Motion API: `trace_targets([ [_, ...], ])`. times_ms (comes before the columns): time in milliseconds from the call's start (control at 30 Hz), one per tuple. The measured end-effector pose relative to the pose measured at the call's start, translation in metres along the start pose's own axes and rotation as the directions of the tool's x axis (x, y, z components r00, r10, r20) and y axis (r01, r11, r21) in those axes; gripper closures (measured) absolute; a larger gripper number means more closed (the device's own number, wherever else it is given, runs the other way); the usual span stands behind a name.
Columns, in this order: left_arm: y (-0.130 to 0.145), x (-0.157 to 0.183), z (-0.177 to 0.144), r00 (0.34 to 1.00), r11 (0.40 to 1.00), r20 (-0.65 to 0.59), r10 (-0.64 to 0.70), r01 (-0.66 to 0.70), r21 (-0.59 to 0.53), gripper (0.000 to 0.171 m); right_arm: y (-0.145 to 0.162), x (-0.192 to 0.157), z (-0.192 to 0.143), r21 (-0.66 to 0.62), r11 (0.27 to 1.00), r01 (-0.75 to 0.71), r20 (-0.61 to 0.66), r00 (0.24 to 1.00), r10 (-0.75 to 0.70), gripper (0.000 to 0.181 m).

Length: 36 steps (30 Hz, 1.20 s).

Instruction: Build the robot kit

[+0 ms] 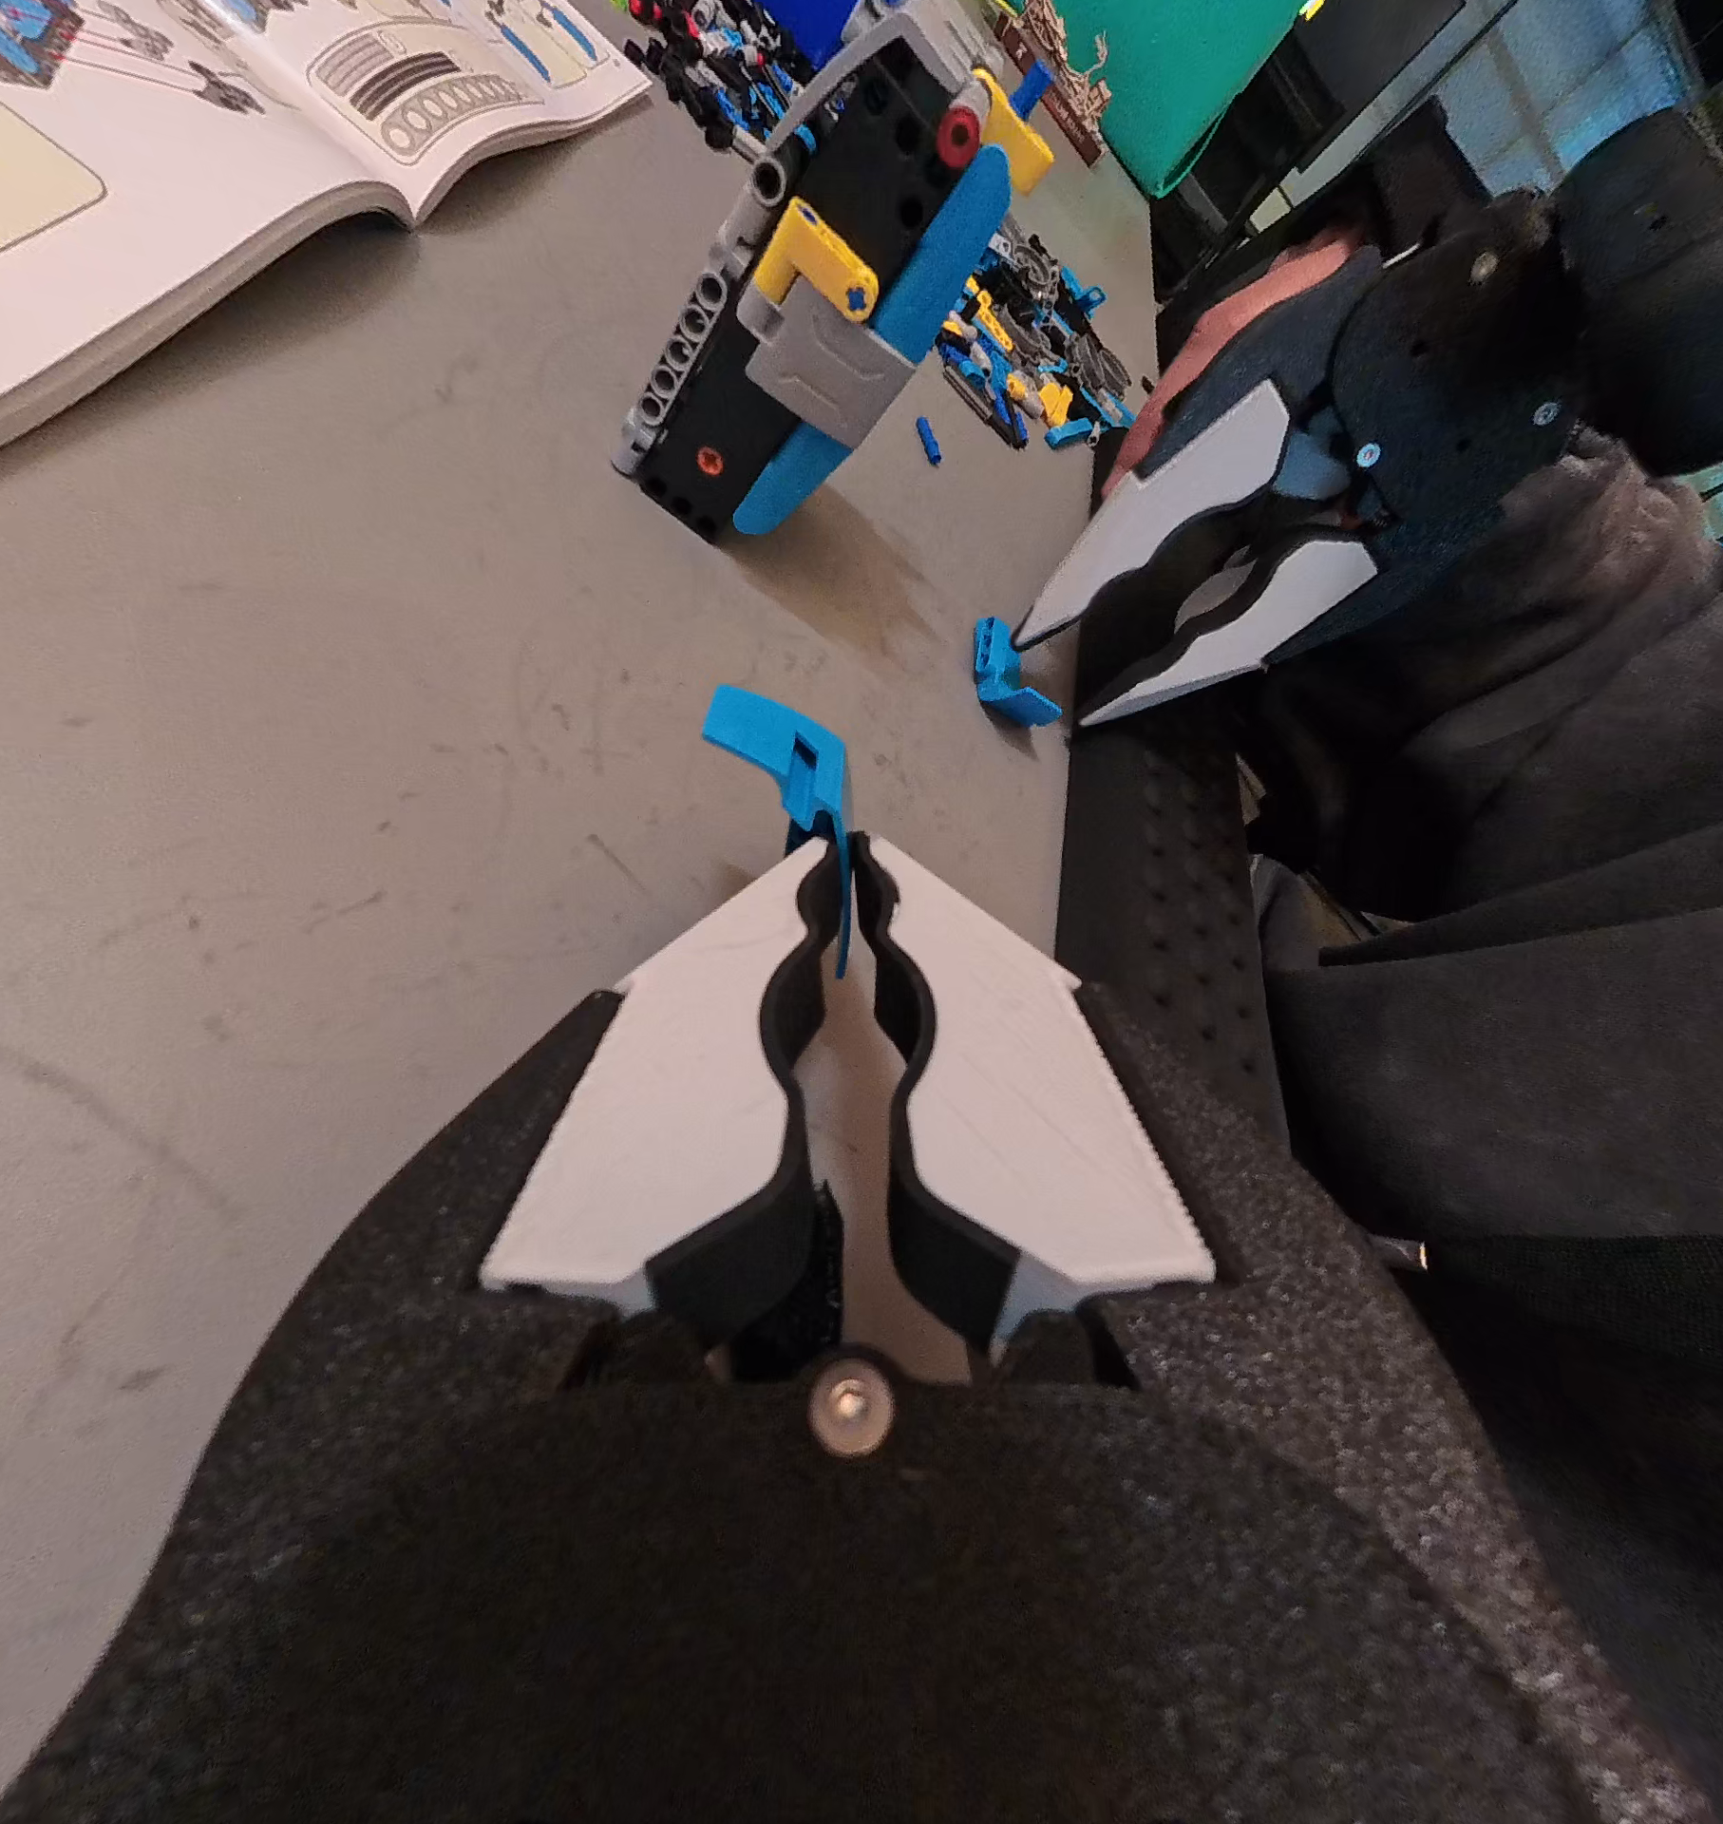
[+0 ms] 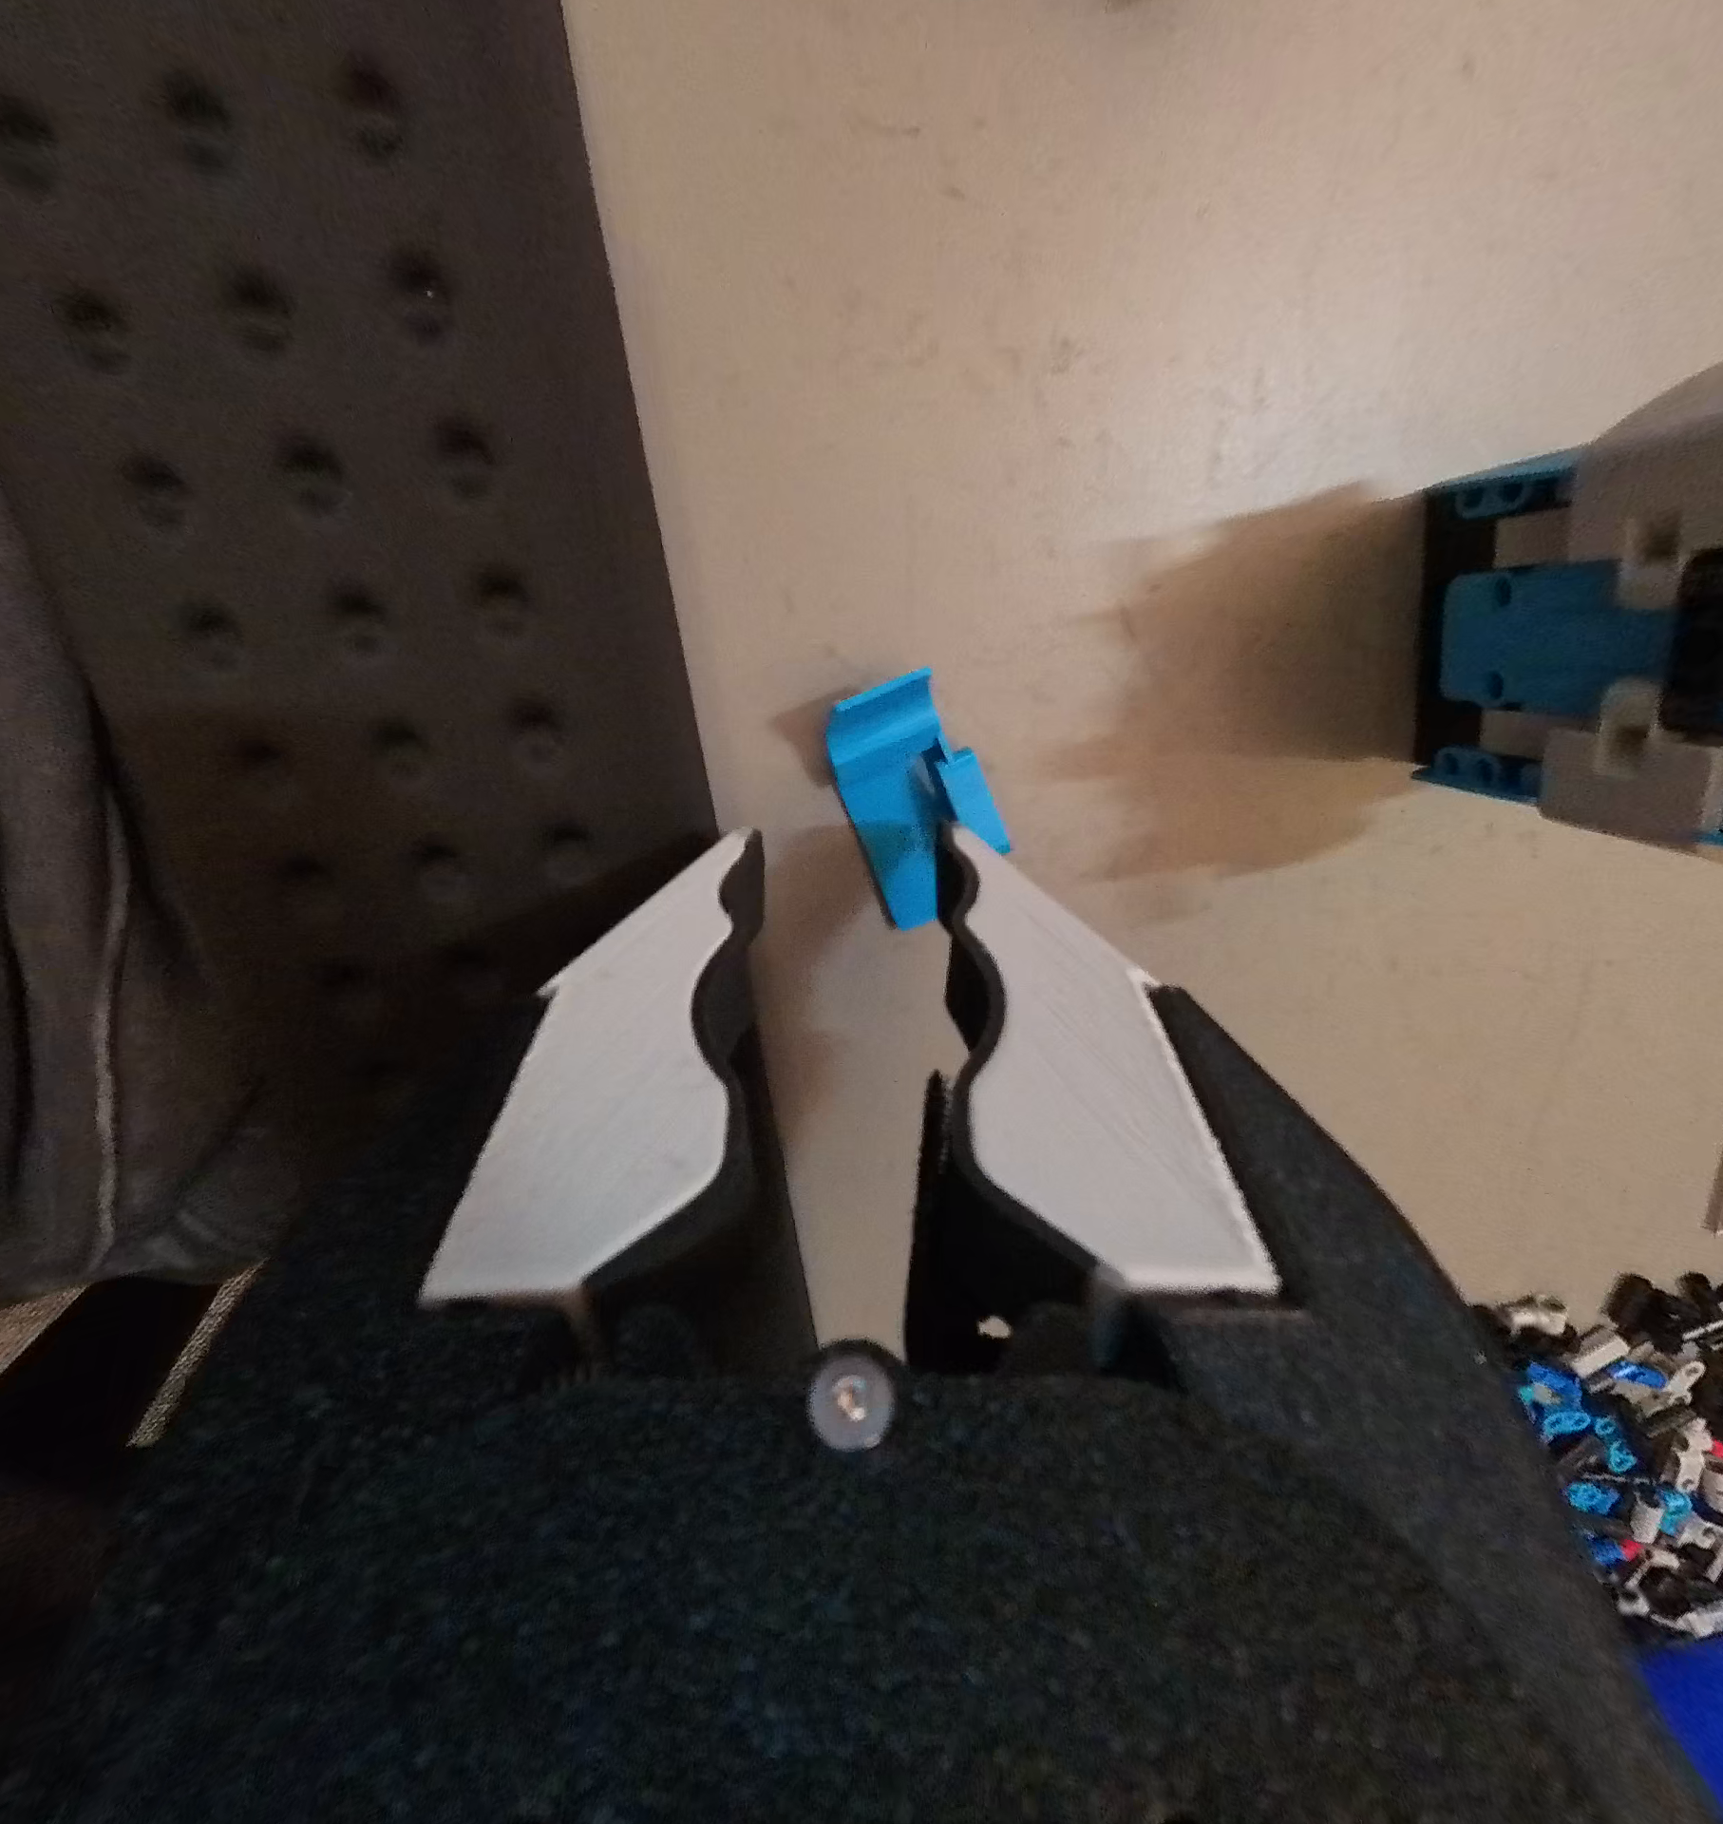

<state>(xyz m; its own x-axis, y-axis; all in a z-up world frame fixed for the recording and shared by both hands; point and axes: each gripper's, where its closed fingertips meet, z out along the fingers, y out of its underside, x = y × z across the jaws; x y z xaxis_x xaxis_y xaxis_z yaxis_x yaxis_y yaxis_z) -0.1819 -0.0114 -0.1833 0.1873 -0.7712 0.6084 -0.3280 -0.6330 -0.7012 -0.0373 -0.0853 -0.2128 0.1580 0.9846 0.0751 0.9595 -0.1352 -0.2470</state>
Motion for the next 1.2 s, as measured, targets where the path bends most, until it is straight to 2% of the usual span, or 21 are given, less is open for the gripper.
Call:
trace_targets([
  [667, 0.001, 0.001, 0.000, 1.000, 1.000, -0.006, 0.003, -0.003, -0.007, 0.171, -0.031, 0.022, 0.007, -0.015, 0.993, 0.120, -0.022, 0.992, -0.120, 0.144],
  [900, 0.002, 0.001, 0.000, 1.000, 1.000, -0.007, 0.003, -0.004, -0.008, 0.171, -0.040, 0.024, -0.001, 0.097, 0.995, -0.002, 0.013, 1.000, 0.000, 0.144],
  [1200, 0.002, 0.002, 0.000, 1.000, 1.000, -0.008, 0.004, -0.004, -0.010, 0.171, -0.056, 0.009, 0.017, 0.061, 0.996, 0.068, 0.038, 0.997, -0.071, 0.137],
])
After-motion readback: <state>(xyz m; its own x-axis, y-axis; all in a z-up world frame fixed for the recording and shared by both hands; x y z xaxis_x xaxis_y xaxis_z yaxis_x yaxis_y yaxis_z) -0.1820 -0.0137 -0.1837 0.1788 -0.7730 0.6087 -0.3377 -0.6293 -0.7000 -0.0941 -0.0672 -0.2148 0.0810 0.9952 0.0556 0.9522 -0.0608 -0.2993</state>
